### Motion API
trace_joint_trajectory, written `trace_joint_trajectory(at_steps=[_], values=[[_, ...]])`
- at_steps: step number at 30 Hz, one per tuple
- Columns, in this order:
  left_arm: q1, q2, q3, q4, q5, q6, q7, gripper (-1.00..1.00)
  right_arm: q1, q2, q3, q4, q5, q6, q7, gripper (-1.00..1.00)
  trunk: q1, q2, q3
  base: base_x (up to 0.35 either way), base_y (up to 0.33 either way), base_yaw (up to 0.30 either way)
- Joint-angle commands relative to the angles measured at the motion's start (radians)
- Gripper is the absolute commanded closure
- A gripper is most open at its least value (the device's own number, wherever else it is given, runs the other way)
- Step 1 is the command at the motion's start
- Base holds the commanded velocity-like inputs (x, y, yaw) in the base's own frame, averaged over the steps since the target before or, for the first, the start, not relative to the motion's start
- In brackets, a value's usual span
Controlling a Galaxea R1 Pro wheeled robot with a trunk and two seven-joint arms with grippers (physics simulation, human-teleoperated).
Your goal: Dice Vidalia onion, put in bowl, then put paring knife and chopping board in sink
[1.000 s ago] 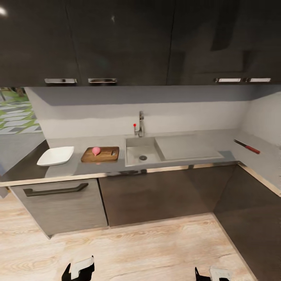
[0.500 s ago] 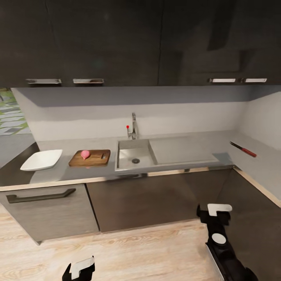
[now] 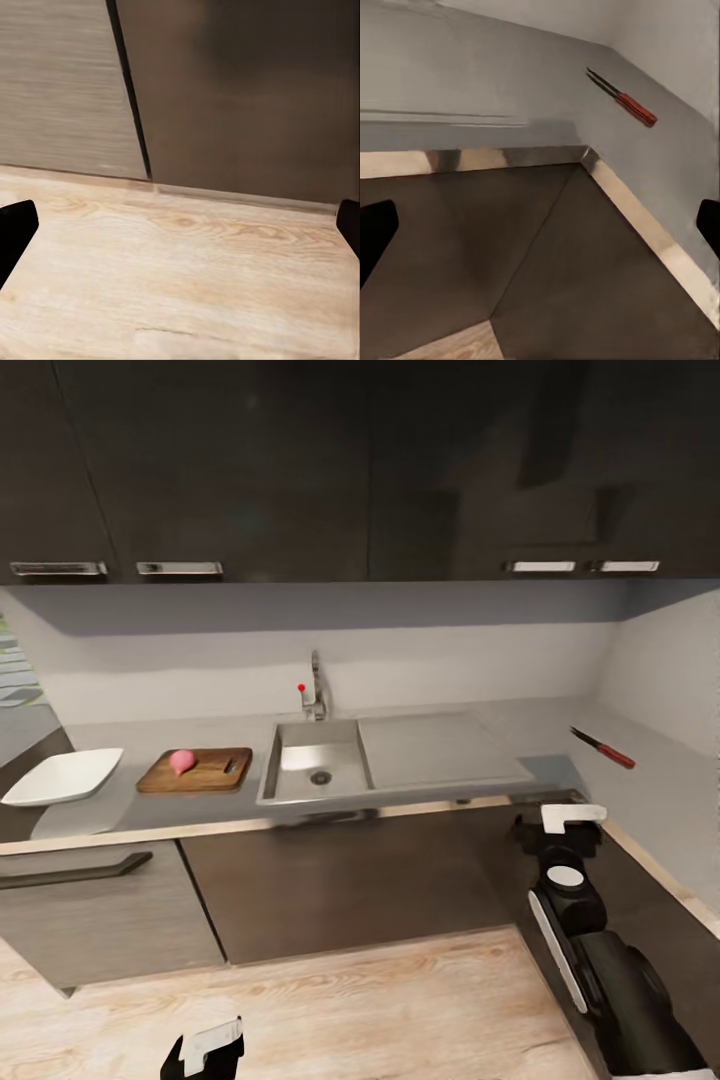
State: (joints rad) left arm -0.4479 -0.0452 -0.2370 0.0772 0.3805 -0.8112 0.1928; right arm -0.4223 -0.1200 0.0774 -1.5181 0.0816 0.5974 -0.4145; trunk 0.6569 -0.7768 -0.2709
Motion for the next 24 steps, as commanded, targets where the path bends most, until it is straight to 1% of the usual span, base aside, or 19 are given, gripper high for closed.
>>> trace_joint_trajectory(at_steps=[1, 2, 5, 7, 8, 9, 11, 12, 13, 15, 16, 17, 18, 19, 21, 22, 23, 24], values=[[-0.002, -0.001, -0.009, 0.004, 0.003, -0.004, 0.005, -1.0, -0.013, -0.008, 0.002, 0.0, 0.007, 0.014, -0.001, -1.0, 0.0, -0.001, -0.001, -0.042, -0.188, 0.0], [-0.002, -0.001, -0.009, 0.004, 0.003, -0.003, 0.005, -1.0, -0.019, -0.012, 0.002, 0.0, 0.007, 0.015, -0.001, -1.0, 0.0, -0.001, -0.001, -0.033, -0.151, 0.0], [-0.002, -0.001, -0.009, 0.005, 0.003, 0.001, 0.005, -1.0, -0.052, -0.038, 0.002, 0.001, 0.007, 0.02, 0.001, -1.0, 0.0, -0.001, -0.001, -0.015, -0.069, 0.0], [-0.002, -0.001, -0.009, 0.005, 0.003, 0.037, 0.005, -1.0, -0.086, -0.069, 0.002, 0.001, 0.005, 0.023, 0.009, -1.0, 0.0, -0.001, -0.001, -0.006, -0.026, 0.0], [-0.002, 0.0, -0.009, 0.005, 0.003, 0.076, 0.005, -1.0, -0.106, -0.087, 0.002, 0.001, 0.004, 0.028, 0.02, -1.0, 0.0, -0.001, -0.001, -0.003, -0.013, 0.0], [-0.002, 0.0, -0.009, 0.005, 0.003, 0.101, 0.005, -1.0, -0.116, -0.096, 0.002, 0.001, 0.004, 0.031, 0.026, -1.0, 0.0, -0.001, -0.001, -0.002, -0.01, 0.0], [-0.002, 0.003, -0.009, 0.006, 0.003, 0.22, 0.003, -1.0, -0.155, -0.126, 0.001, 0.002, 0.003, 0.052, 0.063, -1.0, 0.0, -0.001, -0.001, -0.001, -0.005, 0.0], [-0.002, 0.004, -0.009, 0.006, 0.003, 0.285, 0.001, -1.0, -0.176, -0.136, 0.001, 0.003, 0.003, 0.062, 0.085, -1.0, 0.0, -0.001, -0.001, -0.001, -0.003, 0.0], [-0.002, 0.006, -0.009, 0.006, 0.003, 0.338, 0.0, -1.0, -0.195, -0.142, -0.002, 0.004, 0.003, 0.07, 0.101, -1.0, 0.0, -0.001, -0.001, 0.0, -0.002, 0.0], [-0.002, 0.006, -0.009, 0.006, 0.003, 0.377, 0.0, -1.0, -0.212, -0.147, -0.009, 0.005, 0.003, 0.074, 0.113, -1.0, 0.0, -0.001, -0.001, 0.0, -0.001, 0.0], [-0.002, 0.007, -0.009, 0.006, 0.003, 0.405, -0.001, -1.0, -0.226, -0.15, -0.024, 0.007, 0.003, 0.076, 0.121, -1.0, 0.0, -0.001, -0.001, 0.0, 0.0, 0.0], [-0.002, 0.007, -0.009, 0.006, 0.003, 0.415, -0.001, -1.0, -0.232, -0.152, -0.033, 0.008, 0.002, 0.077, 0.125, -1.0, 0.0, -0.001, -0.001, 0.0, 0.0, 0.0], [-0.001, 0.007, -0.009, 0.006, 0.003, 0.432, 0.0, -1.0, -0.243, -0.157, -0.054, 0.011, 0.002, 0.078, 0.132, -1.0, 0.0, -0.001, -0.001, 0.0, 0.0, 0.0], [0.009, 0.008, -0.009, 0.007, 0.003, 0.45, 0.0, -1.0, -0.261, -0.168, -0.082, 0.019, 0.001, 0.08, 0.154, -1.0, 0.0, -0.001, -0.001, 0.0, 0.0, 0.0], [0.024, 0.013, -0.009, 0.007, 0.003, 0.463, 0.001, -1.0, -0.28, -0.182, -0.098, 0.033, 0.0, 0.08, 0.192, -1.0, 0.0, -0.001, -0.001, 0.0, 0.0, 0.0], [0.034, 0.021, -0.009, 0.007, 0.003, 0.468, 0.001, -1.0, -0.294, -0.191, -0.104, 0.048, 0.001, 0.079, 0.225, -1.0, 0.0, -0.001, -0.001, 0.0, 0.0, 0.0], [0.051, 0.038, -0.009, 0.007, 0.003, 0.473, 0.001, -1.0, -0.319, -0.204, -0.111, 0.1, 0.001, 0.074, 0.288, -1.0, 0.0, -0.001, -0.001, 0.0, 0.0, 0.0], [0.058, 0.048, -0.009, 0.007, 0.003, 0.474, 0.001, -1.0, -0.331, -0.21, -0.113, 0.139, 0.001, 0.069, 0.313, -1.0, 0.0, -0.001, -0.001, 0.0, 0.0, 0.0]])
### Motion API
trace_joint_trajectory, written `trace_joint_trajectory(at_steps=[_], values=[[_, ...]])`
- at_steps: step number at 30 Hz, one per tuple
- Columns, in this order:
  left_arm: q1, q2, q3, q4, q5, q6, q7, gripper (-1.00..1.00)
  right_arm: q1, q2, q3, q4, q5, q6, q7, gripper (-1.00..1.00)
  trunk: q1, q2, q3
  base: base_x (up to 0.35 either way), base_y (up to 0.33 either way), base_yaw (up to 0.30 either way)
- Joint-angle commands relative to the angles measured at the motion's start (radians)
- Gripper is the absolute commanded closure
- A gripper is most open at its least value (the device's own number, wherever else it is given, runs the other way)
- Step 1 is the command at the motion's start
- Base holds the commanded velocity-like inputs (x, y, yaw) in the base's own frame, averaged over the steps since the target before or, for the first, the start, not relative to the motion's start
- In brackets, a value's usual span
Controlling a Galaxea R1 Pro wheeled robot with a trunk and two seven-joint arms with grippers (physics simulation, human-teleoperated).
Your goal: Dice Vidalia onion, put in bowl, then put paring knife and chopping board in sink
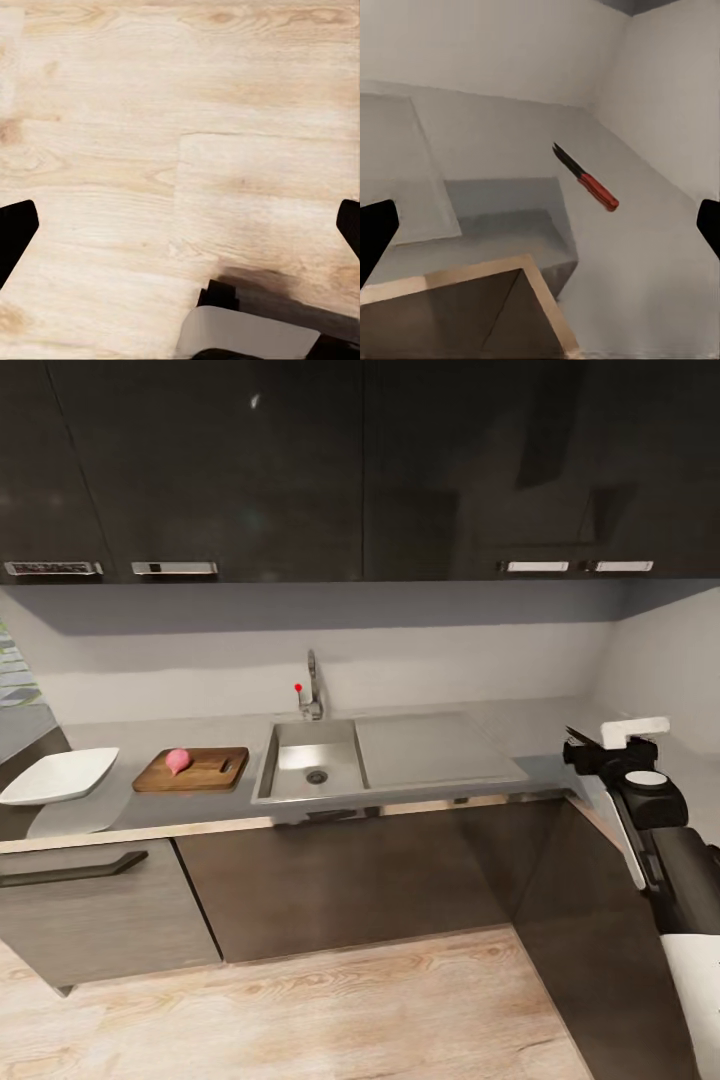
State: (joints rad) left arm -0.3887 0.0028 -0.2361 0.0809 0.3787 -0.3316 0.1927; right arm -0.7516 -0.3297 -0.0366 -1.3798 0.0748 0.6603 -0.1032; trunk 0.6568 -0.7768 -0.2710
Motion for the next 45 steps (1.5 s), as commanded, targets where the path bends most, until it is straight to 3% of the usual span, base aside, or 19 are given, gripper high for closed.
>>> trace_joint_trajectory(at_steps=[1, 6, 8, 9, 10, 13, 15, 19, 20, 27, 30, 35, 45], values=[[0.008, 0.01, -0.009, 0.003, 0.005, -0.004, 0.001, -1.0, -0.015, -0.007, -0.001, 0.049, 0.007, -0.011, 0.027, -1.0, 0.0, -0.001, -0.001, 0.0, 0.0, 0.0], [0.029, 0.037, -0.009, 0.004, 0.005, -0.002, 0.001, -1.0, -0.04, -0.02, -0.007, 0.183, 0.005, -0.095, 0.139, -1.0, 0.0, -0.001, -0.001, 0.0, 0.0, 0.0], [0.032, 0.04, -0.009, 0.003, 0.005, -0.002, 0.0, -1.0, -0.042, -0.025, -0.031, 0.201, 0.004, -0.108, 0.2, -1.0, 0.0, -0.001, -0.001, 0.0, 0.0, 0.0], [0.034, 0.04, -0.01, 0.003, 0.005, -0.001, 0.0, -1.0, -0.043, -0.033, -0.082, 0.212, 0.004, -0.115, 0.272, -1.0, 0.0, -0.001, -0.001, 0.0, 0.0, 0.0], [0.035, 0.039, -0.01, 0.002, 0.005, -0.001, 0.0, -1.0, -0.044, -0.039, -0.167, 0.219, 0.005, -0.122, 0.353, -1.0, 0.0, -0.001, -0.001, 0.0, 0.0, 0.0], [0.036, 0.039, -0.01, 0.002, 0.005, 0.001, 0.0, -1.0, -0.044, -0.048, -0.256, 0.221, 0.006, -0.129, 0.414, -1.0, 0.0, -0.001, -0.001, 0.0, 0.0, 0.0], [0.036, 0.039, -0.009, 0.002, 0.005, 0.063, -0.002, -1.0, -0.044, -0.076, -0.313, 0.221, 0.003, -0.132, 0.481, -1.0, 0.0, -0.001, -0.001, 0.0, 0.0, 0.0], [0.036, 0.039, -0.009, 0.002, 0.005, 0.127, -0.003, -1.0, -0.044, -0.085, -0.35, 0.222, 0.003, -0.132, 0.55, -1.0, 0.0, -0.001, -0.001, 0.0, 0.0, 0.0], [0.036, 0.04, -0.009, 0.002, 0.005, 0.152, -0.004, -1.0, -0.044, -0.087, -0.39, 0.223, 0.004, -0.131, 0.586, -1.0, 0.0, -0.001, -0.001, 0.0, 0.0, 0.0], [0.036, 0.042, -0.009, 0.002, 0.005, 0.175, -0.004, -1.0, -0.044, -0.087, -0.412, 0.222, 0.005, -0.131, 0.6, -1.0, 0.0, -0.001, -0.001, 0.028, -0.011, 0.0], [0.036, 0.042, -0.009, 0.002, 0.005, 0.233, -0.003, -1.0, -0.044, -0.085, -0.412, 0.222, 0.005, -0.131, 0.604, -1.0, 0.0, -0.001, -0.001, 0.193, -0.08, 0.0], [0.036, 0.041, -0.009, 0.002, 0.005, 0.267, -0.001, -1.0, -0.044, -0.083, -0.407, 0.222, 0.004, -0.131, 0.605, -1.0, 0.0, -0.001, -0.001, 0.242, -0.079, 0.0], [0.036, 0.039, -0.009, 0.002, 0.005, 0.27, 0.0, -1.0, -0.044, -0.083, -0.403, 0.222, 0.003, -0.132, 0.605, -1.0, 0.0, -0.001, -0.001, 0.293, -0.135, 0.0]])
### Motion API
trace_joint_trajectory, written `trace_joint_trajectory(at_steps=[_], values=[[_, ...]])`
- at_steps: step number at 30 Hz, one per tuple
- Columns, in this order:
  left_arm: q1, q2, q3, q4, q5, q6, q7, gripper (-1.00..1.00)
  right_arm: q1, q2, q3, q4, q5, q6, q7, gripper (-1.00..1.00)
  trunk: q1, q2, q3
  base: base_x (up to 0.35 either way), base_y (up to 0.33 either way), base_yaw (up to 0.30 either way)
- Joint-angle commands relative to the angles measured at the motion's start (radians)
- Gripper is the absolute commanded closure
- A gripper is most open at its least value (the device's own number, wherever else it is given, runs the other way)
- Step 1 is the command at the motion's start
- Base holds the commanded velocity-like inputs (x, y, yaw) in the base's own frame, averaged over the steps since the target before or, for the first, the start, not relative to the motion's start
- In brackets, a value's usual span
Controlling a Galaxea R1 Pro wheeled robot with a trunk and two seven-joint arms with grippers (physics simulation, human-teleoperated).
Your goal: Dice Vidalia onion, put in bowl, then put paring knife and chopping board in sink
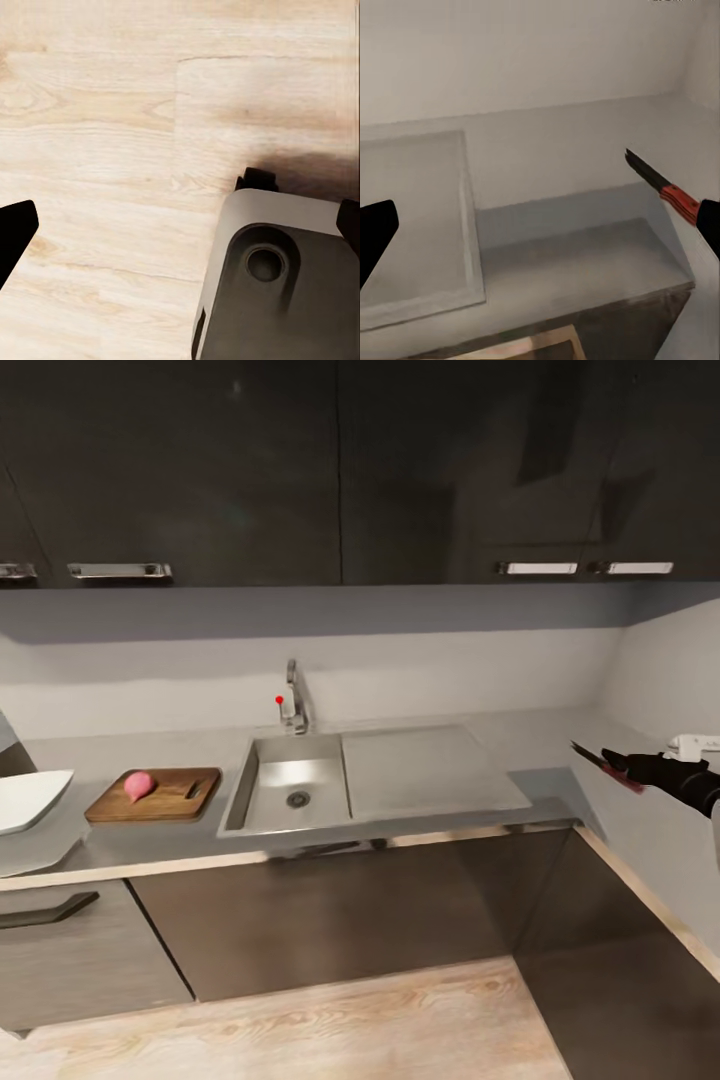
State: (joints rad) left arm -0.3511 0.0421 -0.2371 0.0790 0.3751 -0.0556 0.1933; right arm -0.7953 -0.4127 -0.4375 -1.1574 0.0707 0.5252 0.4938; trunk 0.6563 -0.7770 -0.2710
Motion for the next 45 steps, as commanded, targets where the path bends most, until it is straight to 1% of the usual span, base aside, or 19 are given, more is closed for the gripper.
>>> trace_joint_trajectory(at_steps=[1, 16, 45], values=[[-0.002, -0.001, -0.008, 0.004, 0.008, -0.006, 0.0, -1.0, -0.001, 0.0, -0.002, -0.001, 0.008, 0.003, 0.009, -1.0, 0.001, -0.001, -0.001, 0.278, -0.221, 0.0], [-0.002, 0.003, -0.007, 0.003, 0.01, -0.006, 0.001, -1.0, -0.001, 0.002, 0.0, -0.001, 0.01, 0.002, 0.009, -1.0, 0.001, -0.001, -0.001, 0.264, -0.218, 0.0], [-0.002, 0.004, -0.007, 0.003, 0.01, -0.006, 0.006, -1.0, -0.001, 0.006, -0.003, -0.005, 0.014, 0.006, 0.009, -1.0, 0.001, -0.001, 0.0, 0.01, -0.008, -0.005]])
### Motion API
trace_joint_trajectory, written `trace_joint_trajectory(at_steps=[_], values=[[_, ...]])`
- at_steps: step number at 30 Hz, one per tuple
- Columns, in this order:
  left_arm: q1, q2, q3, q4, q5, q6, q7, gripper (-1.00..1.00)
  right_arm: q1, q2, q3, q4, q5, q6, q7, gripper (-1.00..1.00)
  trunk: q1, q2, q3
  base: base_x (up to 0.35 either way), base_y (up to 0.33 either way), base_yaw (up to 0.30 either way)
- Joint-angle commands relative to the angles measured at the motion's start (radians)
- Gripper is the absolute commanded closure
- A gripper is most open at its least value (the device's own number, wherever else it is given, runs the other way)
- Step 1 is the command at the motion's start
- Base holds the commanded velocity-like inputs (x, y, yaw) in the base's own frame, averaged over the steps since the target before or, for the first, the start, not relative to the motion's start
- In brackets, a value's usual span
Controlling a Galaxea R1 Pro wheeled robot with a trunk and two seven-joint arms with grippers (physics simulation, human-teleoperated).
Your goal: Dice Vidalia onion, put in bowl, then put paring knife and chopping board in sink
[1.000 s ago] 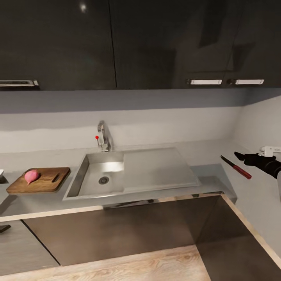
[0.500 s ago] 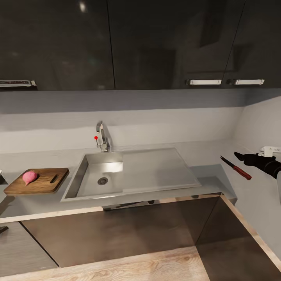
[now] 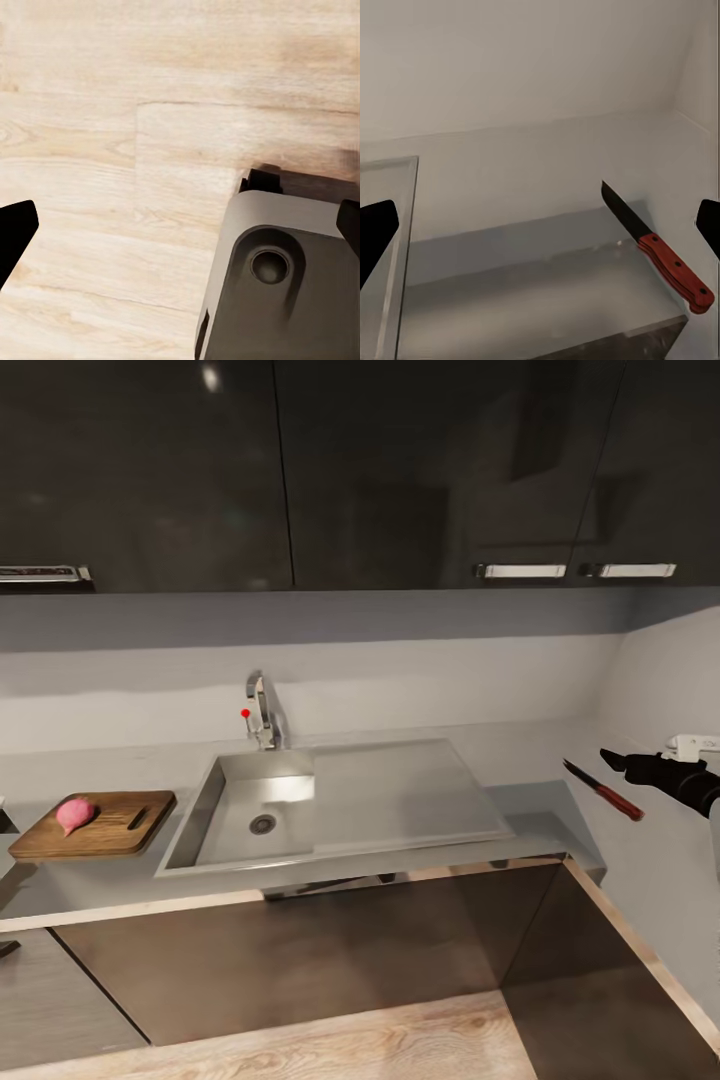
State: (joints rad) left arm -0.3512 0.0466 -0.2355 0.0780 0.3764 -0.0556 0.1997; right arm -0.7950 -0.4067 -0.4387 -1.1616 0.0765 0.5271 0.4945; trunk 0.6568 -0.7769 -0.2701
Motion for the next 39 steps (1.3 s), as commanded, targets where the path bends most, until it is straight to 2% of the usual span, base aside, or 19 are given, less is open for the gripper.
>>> trace_joint_trajectory(at_steps=[1, 16, 23, 26, 30, 31, 32, 36, 39], values=[[-0.002, -0.001, -0.008, 0.004, 0.009, -0.006, 0.0, -1.0, -0.001, 0.0, -0.002, -0.002, 0.008, 0.004, 0.009, -1.0, 0.0, -0.001, -0.001, 0.0, 0.0, -0.107], [-0.002, -0.001, -0.008, 0.004, 0.009, -0.006, 0.0, -1.0, -0.001, 0.001, -0.002, -0.003, 0.008, 0.005, 0.007, -1.0, 0.0, -0.001, 0.015, 0.012, 0.077, -0.164], [-0.002, -0.001, -0.008, 0.004, 0.009, -0.004, 0.0, -1.0, -0.001, 0.002, -0.002, -0.003, 0.008, 0.005, 0.007, -1.0, 0.0, -0.001, 0.019, 0.188, -0.127, -0.073], [-0.002, -0.002, -0.008, 0.005, 0.009, 0.02, -0.001, -1.0, -0.001, 0.002, -0.002, -0.003, 0.008, 0.005, 0.007, -1.0, 0.0, -0.001, 0.019, 0.22, -0.203, -0.011], [0.0, -0.029, -0.008, 0.005, 0.009, 0.171, -0.007, -1.0, -0.001, 0.002, -0.002, -0.003, 0.008, 0.005, 0.007, -1.0, 0.0, -0.001, 0.019, 0.124, -0.113, -0.003], [0.003, -0.033, -0.008, 0.005, 0.009, 0.189, -0.007, -1.0, -0.001, 0.002, -0.002, -0.003, 0.008, 0.005, 0.007, -1.0, 0.0, -0.001, 0.019, 0.046, -0.042, -0.001], [0.023, -0.048, -0.008, 0.005, 0.01, 0.225, -0.01, -1.0, -0.001, 0.002, -0.002, -0.003, 0.008, 0.005, 0.007, -1.0, 0.0, -0.001, 0.019, 0.024, -0.022, -0.001], [0.078, -0.099, -0.008, 0.005, 0.01, 0.261, -0.031, -1.0, -0.001, 0.002, -0.002, -0.003, 0.008, 0.005, 0.007, -1.0, 0.0, -0.001, 0.019, 0.01, -0.009, 0.0], [0.106, -0.11, -0.008, 0.005, 0.01, 0.268, -0.038, -1.0, -0.001, 0.002, -0.002, -0.003, 0.009, 0.005, 0.007, -1.0, 0.0, -0.001, 0.019, 0.002, -0.002, 0.0]])
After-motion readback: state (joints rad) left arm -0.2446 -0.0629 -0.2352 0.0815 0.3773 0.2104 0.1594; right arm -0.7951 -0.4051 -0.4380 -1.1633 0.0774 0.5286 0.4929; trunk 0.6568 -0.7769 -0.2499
